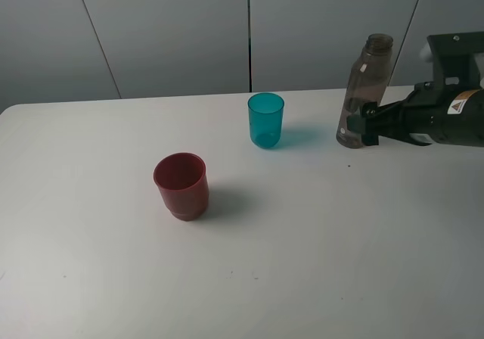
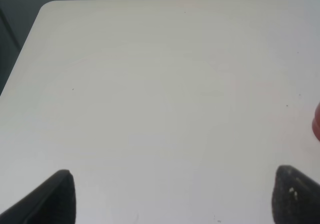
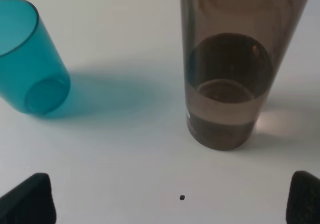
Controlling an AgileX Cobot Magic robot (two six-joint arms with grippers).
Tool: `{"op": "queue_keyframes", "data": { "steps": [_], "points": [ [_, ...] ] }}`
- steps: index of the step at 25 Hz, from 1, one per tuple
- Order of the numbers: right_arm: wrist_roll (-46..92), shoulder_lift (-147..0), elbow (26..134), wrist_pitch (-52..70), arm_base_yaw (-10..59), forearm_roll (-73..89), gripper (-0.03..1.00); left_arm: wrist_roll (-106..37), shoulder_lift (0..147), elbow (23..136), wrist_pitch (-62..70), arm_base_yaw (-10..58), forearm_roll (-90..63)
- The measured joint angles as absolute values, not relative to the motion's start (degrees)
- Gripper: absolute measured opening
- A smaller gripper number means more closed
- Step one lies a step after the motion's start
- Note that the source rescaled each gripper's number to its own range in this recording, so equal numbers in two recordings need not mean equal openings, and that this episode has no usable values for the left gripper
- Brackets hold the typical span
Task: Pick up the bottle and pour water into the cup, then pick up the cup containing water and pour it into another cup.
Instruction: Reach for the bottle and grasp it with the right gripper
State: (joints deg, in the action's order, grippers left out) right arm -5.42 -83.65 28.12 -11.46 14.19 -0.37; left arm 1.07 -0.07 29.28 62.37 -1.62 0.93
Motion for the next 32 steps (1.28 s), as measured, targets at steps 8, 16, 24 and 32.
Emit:
{"op": "queue_keyframes", "data": {
  "steps": [8, 16, 24, 32],
  "points": [
    [-5.42, -93.97, 27.99, -25.74, 14.19, 1.51, 1.00, 1.07, -0.07, 29.28, 62.37, -1.62, 0.93],
    [-2.49, -100.54, 27.86, -39.26, 14.19, 7.20, 1.00, 1.07, -0.07, 29.28, 62.37, -1.62, 0.93],
    [-1.93, -106.27, 27.86, -43.81, 14.19, 8.60, 1.00, 1.07, -0.07, 29.28, 62.37, -1.62, 0.93],
    [-1.93, -110.99, 28.24, -50.23, 14.19, 13.03, 1.00, 1.21, -0.07, 29.28, 62.37, -1.62, 0.93]
  ]
}}
